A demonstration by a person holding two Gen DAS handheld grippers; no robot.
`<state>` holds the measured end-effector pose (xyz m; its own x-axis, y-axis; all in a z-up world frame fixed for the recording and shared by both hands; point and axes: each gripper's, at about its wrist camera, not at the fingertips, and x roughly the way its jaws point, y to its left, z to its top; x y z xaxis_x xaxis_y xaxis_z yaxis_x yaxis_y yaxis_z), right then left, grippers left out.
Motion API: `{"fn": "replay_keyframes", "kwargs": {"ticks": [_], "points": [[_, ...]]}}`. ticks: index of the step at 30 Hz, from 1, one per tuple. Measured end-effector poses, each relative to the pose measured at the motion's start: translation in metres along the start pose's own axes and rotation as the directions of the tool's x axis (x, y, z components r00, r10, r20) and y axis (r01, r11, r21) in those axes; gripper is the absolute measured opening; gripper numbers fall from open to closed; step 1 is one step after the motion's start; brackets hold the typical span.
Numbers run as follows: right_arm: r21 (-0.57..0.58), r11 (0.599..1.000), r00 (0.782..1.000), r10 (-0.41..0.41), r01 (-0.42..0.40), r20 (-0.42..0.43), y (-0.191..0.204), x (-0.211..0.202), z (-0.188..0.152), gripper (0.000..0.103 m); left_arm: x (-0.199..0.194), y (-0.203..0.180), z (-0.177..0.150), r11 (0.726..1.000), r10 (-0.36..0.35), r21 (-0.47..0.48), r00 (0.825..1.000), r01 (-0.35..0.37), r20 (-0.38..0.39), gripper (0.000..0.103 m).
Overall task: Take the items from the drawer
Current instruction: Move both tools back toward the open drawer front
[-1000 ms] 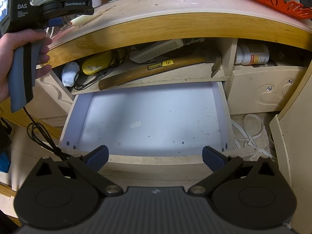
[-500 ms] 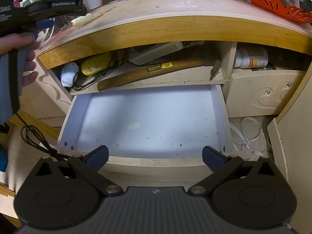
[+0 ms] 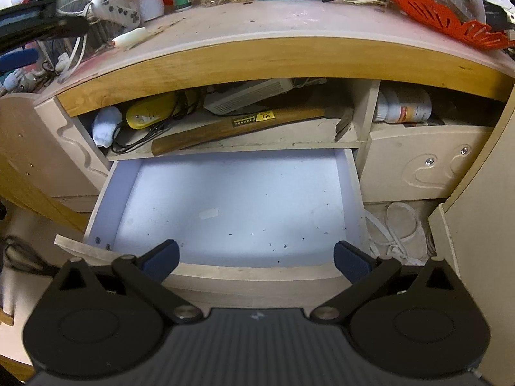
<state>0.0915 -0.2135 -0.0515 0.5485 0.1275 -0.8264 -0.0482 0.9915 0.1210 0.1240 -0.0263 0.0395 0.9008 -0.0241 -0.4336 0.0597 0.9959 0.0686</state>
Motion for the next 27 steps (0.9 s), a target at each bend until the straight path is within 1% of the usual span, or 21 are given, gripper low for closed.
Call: {"fn": "replay_keyframes", "kwargs": {"ticks": [10, 16, 22, 27], "points": [[-0.006, 1.0, 1.0, -0.015, 0.015, 0.012, -0.001, -0.003, -0.001, 0.103, -0.051, 0.009, -0.024, 0.998, -0.034, -0.051, 0.999, 0.032, -0.035, 0.086], [-0.009, 1.0, 1.0, -0.024, 0.025, 0.02, -0.001, -0.004, -0.001, 0.103, -0.079, 0.01, -0.036, 0.998, -0.047, -0.046, 0.998, 0.045, -0.031, 0.086], [-0.013, 0.999, 0.999, -0.033, 0.034, 0.027, -0.002, -0.006, -0.001, 0.103, -0.082, 0.008, -0.044, 0.998, -0.052, -0.027, 0.997, 0.051, -0.051, 0.086], [-0.015, 0.999, 0.999, -0.041, 0.042, 0.033, -0.002, -0.007, -0.002, 0.103, -0.074, 0.007, -0.05, 0.999, -0.049, -0.021, 0.995, 0.047, -0.087, 0.086]]}}
